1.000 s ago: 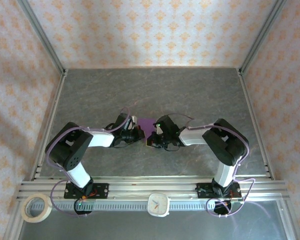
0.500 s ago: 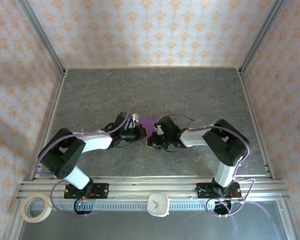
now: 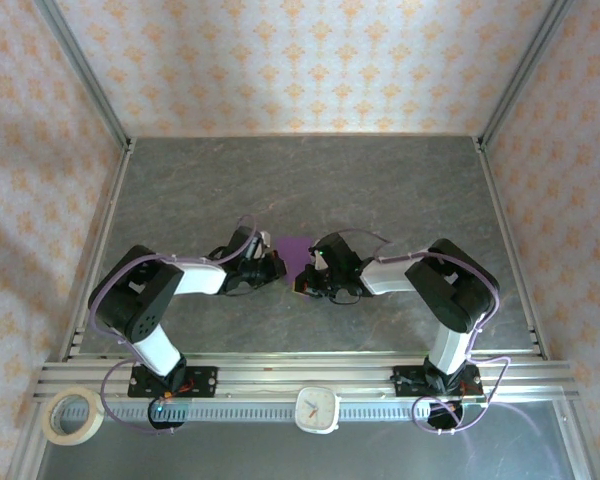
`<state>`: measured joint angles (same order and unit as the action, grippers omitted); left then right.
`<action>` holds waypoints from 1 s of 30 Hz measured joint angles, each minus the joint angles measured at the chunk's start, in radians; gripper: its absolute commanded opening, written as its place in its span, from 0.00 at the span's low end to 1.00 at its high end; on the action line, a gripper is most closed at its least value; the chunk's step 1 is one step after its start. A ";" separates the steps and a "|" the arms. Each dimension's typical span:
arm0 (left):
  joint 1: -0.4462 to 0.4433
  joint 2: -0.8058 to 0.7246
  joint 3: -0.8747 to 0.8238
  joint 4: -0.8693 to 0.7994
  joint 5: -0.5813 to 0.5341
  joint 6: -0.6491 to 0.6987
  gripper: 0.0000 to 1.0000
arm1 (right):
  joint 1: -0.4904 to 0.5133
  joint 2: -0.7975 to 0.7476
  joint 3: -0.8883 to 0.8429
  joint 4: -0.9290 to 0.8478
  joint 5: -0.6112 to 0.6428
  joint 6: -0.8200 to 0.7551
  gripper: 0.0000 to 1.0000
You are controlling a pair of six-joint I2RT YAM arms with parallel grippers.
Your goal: Fold a paper plane with a square sheet of paper (pick it up from the middle)
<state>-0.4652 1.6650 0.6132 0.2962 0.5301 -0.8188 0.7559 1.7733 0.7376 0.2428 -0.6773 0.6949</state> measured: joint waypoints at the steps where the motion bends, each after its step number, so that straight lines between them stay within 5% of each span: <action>1: 0.015 0.000 0.000 0.000 0.005 0.006 0.00 | 0.000 0.000 -0.002 0.002 0.000 0.000 0.00; 20: 0.111 -0.042 -0.001 -0.050 -0.012 0.053 0.00 | -0.001 -0.007 -0.015 0.017 -0.001 -0.001 0.00; 30: 0.079 -0.184 -0.001 -0.067 -0.023 0.057 0.00 | -0.006 -0.015 -0.022 0.016 -0.003 -0.001 0.00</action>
<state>-0.3862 1.4811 0.6121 0.2291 0.5072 -0.7620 0.7498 1.7584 0.7158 0.2588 -0.6807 0.6941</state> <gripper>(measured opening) 0.053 0.048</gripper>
